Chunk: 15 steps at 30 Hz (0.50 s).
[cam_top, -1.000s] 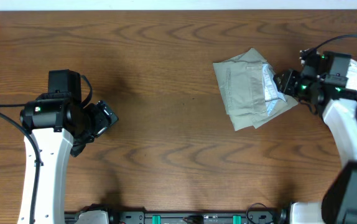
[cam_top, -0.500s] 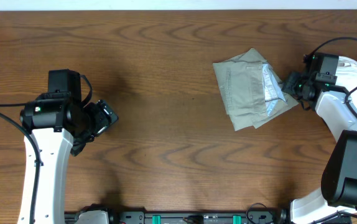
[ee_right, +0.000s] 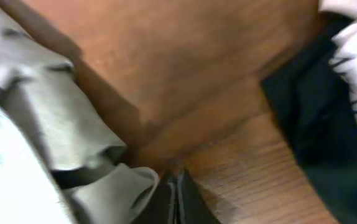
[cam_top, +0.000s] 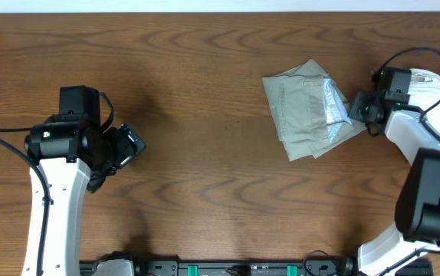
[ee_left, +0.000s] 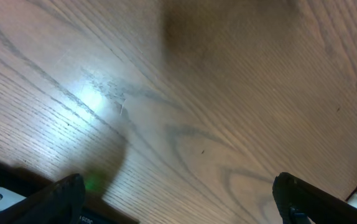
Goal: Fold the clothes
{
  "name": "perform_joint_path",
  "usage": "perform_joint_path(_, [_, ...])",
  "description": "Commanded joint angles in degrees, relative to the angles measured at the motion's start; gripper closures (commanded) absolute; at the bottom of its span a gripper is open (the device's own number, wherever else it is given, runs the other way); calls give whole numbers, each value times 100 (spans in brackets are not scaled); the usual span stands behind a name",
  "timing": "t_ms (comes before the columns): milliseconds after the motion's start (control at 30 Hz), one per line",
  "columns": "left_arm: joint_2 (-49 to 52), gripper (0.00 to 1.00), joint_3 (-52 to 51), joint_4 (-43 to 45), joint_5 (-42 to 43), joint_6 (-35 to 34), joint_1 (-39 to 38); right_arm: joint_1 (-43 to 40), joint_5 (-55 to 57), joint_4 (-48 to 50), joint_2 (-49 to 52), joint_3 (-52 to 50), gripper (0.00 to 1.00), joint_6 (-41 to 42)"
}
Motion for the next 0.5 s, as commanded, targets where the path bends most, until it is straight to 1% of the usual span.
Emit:
perform_joint_path(0, [22,2,-26,-28,-9,-31,28,33,105,52,157,9,99,-61])
perform_joint_path(267, [22,2,-26,-11,-9,-33,28,39,114,-24,177,9,99,-39])
perform_joint_path(467, [22,2,-26,-11,-9,-33,28,103,-385,-326,177,7,99,-39])
